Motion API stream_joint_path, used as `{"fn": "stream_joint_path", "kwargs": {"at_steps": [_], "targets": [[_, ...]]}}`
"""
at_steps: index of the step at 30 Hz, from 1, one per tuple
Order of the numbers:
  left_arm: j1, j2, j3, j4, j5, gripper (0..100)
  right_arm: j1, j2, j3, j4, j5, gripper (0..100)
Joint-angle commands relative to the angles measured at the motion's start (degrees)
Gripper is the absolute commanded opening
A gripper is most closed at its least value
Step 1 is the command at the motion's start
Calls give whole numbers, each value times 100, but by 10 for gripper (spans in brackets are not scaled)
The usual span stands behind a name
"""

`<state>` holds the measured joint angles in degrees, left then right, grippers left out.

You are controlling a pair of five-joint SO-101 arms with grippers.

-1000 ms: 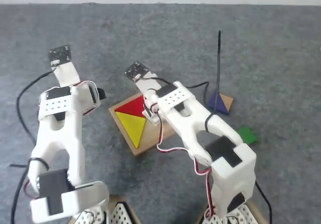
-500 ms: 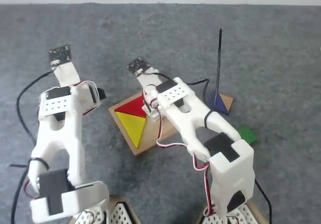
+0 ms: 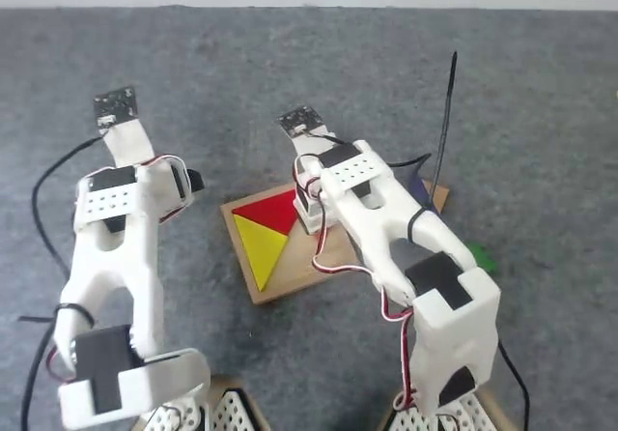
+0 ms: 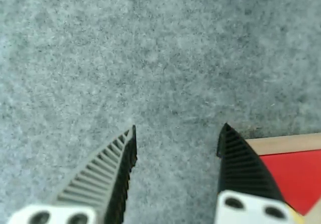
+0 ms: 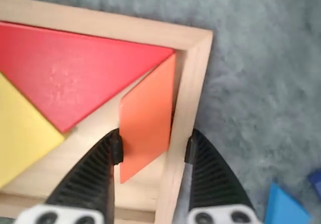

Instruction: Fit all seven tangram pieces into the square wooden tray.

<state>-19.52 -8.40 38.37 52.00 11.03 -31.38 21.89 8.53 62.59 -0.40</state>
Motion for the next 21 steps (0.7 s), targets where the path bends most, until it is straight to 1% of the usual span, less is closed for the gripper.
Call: {"fn": "stream_joint_path", "kwargs": {"at_steps": [1, 7, 11, 15, 21], "targets": [[18, -35, -101, -123, -62, 249, 268, -189, 343, 189, -167, 7], [18, -35, -101, -123, -62, 249, 497, -418, 352, -207, -123, 15], [18, -35, -92, -114, -62, 249, 479, -242, -114, -224, -105, 100], [18, -35, -48, -132, -70, 249, 479, 22, -695, -224, 185, 179], [264, -35, -22, -123, -79, 249, 505, 198, -1073, -224, 202, 188]]}}
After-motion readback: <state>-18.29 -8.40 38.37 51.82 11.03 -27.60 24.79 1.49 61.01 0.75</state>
